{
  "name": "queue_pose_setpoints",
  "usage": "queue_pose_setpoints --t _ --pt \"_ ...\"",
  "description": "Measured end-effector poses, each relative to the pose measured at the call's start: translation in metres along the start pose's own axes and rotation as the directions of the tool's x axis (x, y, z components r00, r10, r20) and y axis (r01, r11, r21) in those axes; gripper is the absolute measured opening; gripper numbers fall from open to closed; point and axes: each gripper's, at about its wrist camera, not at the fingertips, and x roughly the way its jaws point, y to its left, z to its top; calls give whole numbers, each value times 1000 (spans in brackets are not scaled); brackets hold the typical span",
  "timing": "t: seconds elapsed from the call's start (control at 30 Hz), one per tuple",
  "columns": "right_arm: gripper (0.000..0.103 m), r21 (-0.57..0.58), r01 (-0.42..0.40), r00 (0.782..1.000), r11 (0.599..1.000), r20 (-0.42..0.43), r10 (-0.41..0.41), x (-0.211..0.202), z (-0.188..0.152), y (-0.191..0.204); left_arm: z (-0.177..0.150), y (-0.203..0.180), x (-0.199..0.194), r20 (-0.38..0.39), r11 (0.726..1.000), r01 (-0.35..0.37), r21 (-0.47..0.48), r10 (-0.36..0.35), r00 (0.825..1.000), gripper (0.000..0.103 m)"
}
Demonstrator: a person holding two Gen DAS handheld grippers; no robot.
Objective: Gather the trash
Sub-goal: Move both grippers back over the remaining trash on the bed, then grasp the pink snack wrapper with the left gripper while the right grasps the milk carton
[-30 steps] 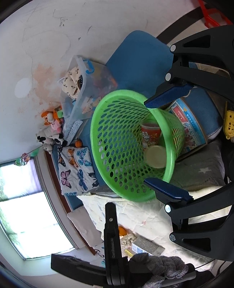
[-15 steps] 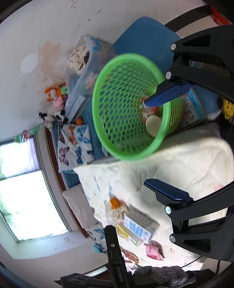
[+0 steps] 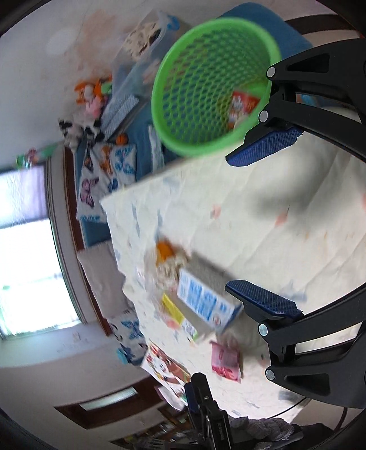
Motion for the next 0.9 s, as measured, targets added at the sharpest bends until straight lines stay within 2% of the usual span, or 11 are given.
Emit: queue_pose_setpoints --t 0.2,0.3,0.4,0.63,0.83,0.9 --pt "83 -17 -79 995 997 -59 78 36 6 45 -19 55 -2 -37 995 -48 -85 45 998 76" --pt "84 -22 -98 991 995 -90 96 55 5 66 -27 72 -4 -45 993 -65 -98 61 997 81" --pt "84 -17 -106 988 994 -117 103 73 6 82 -32 88 -5 -57 989 -71 -132 64 996 81" --pt "84 -10 -59 987 998 -151 57 108 11 104 -35 115 2 -76 977 -84 -196 71 995 82" --pt "84 -13 -26 984 1000 -178 23 126 11 110 -24 128 25 -108 965 -43 -258 15 994 84" --pt "80 -14 -15 983 1000 -184 12 129 11 110 -21 129 35 -115 964 -31 -266 1 993 84"
